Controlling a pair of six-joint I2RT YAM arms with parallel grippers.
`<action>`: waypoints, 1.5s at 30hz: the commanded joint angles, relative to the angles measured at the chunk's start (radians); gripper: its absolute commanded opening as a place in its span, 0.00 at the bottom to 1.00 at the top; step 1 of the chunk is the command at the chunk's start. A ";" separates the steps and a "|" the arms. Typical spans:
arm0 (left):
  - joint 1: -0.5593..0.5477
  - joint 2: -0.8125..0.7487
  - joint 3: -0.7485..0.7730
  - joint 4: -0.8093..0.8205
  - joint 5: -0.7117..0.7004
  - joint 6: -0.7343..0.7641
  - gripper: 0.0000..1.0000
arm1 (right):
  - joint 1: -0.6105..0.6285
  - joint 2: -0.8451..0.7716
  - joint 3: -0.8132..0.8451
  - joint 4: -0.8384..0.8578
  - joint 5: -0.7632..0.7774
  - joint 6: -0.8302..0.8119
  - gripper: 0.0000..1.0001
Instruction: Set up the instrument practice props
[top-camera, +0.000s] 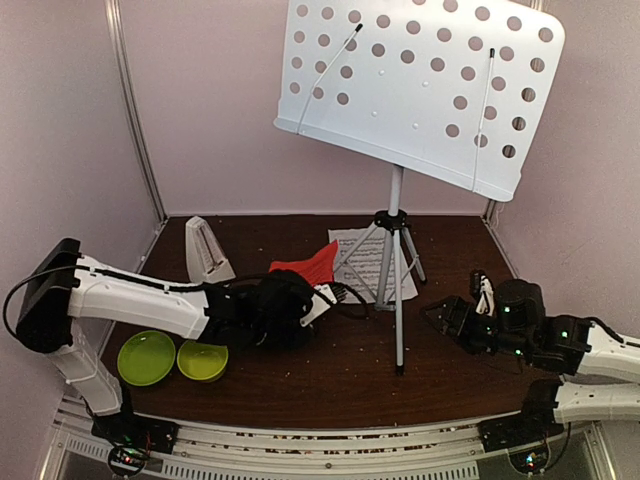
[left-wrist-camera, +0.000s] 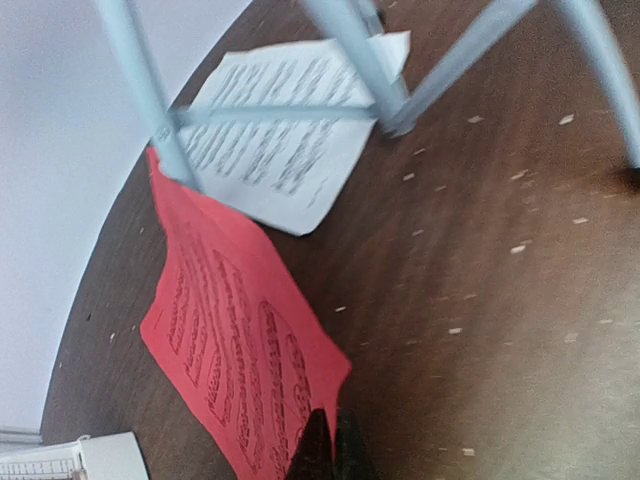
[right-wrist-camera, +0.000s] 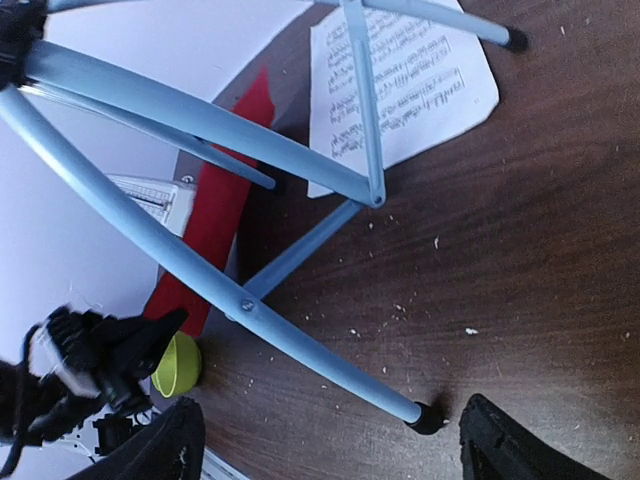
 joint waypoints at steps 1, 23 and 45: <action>-0.135 -0.050 -0.022 -0.079 0.009 -0.160 0.00 | 0.010 0.082 0.001 0.022 -0.056 0.143 0.89; -0.382 0.046 0.006 0.096 0.200 -0.167 0.00 | 0.056 0.509 0.168 0.158 -0.276 0.268 0.91; -0.418 0.017 0.015 0.057 0.149 -0.182 0.22 | 0.122 0.685 0.335 0.042 -0.253 0.213 0.00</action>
